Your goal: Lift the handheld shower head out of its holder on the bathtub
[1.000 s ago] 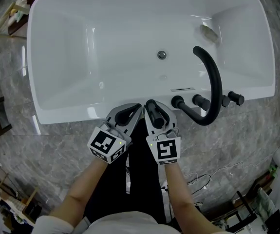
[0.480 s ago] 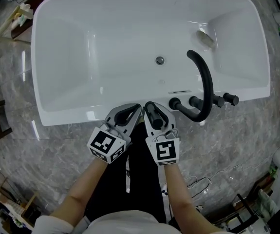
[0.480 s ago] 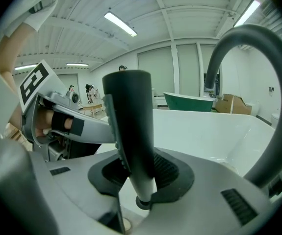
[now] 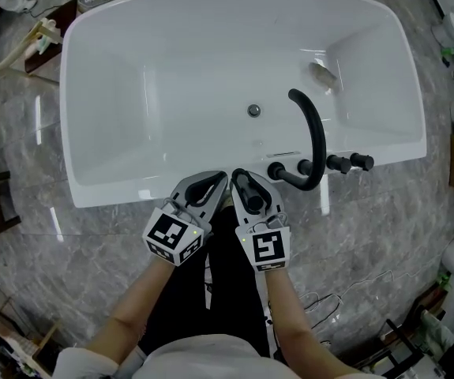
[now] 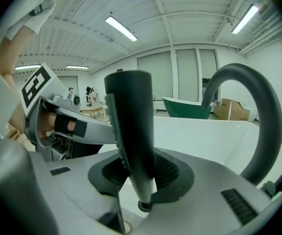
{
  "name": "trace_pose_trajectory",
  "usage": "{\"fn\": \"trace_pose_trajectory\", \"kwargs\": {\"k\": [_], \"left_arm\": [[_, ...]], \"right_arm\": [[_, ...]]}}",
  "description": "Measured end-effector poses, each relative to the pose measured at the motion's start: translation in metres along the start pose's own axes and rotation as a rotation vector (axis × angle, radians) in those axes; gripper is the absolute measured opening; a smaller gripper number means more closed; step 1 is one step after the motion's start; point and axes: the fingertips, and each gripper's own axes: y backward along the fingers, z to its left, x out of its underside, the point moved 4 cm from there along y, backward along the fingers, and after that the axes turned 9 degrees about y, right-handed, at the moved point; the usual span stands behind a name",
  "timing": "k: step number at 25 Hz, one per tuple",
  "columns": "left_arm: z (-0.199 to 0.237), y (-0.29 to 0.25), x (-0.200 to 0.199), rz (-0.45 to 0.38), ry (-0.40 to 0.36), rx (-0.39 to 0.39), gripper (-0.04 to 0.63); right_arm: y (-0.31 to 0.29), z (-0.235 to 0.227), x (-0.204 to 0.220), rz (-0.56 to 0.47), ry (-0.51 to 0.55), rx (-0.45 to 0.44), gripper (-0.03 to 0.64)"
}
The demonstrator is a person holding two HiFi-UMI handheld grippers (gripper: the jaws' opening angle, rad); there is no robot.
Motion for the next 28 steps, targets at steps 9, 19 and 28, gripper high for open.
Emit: {"fn": "trace_pose_trajectory", "kwargs": {"k": [9,19,28], "left_arm": [[-0.027,0.022,-0.023,-0.008,-0.030,0.030,0.012],[-0.056,0.050,-0.066,-0.057,-0.087,0.050,0.012],[-0.075,0.074,-0.104,-0.137,-0.094,0.039,0.012]], "right_arm": [[0.023,0.001,-0.038,-0.042,0.008,0.012,0.120],[0.063,0.004,-0.085,-0.084,-0.014,0.057,0.120],[0.099,-0.004,-0.138,-0.167,-0.036,0.121,0.120]]}}
